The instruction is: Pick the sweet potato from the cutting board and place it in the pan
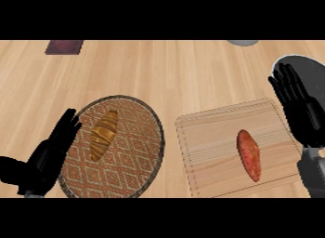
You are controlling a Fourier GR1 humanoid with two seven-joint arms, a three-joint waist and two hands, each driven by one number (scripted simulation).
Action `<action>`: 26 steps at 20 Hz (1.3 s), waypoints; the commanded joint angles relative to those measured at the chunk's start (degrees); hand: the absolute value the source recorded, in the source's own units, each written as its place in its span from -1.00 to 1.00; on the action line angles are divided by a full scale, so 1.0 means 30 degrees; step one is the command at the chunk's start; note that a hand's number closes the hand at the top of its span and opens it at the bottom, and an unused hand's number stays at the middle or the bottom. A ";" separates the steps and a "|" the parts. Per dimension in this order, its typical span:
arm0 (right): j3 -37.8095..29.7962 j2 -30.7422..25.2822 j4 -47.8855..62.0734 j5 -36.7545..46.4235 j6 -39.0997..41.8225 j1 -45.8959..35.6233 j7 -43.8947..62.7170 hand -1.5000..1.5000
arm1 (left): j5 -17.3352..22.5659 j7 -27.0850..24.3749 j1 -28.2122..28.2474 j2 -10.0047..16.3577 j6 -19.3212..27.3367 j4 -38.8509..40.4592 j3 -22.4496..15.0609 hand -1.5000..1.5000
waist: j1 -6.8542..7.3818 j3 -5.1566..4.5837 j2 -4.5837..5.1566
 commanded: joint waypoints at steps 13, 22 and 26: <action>-0.2115 -0.6621 0.5685 0.0280 1.3019 0.1206 -0.7275 -1.00 | -0.2711 -0.2538 -0.3315 -0.2707 0.0672 0.1258 -0.1049 0.00 | 0.0062 0.0339 -0.0331; -0.0700 -0.8978 0.5913 0.4502 1.2005 -0.1884 -0.8162 -1.00 | -0.2877 -0.2842 -0.2830 -0.2551 -0.0062 0.1379 -0.0720 0.00 | 0.0400 0.0316 -0.0374; 0.1492 -0.8694 0.4544 0.6857 1.0861 -0.2161 -0.7602 -1.00 | -0.3249 -0.2513 -0.2190 -0.2846 0.0341 0.0539 -0.1162 0.00 | 0.0526 0.0316 -0.0415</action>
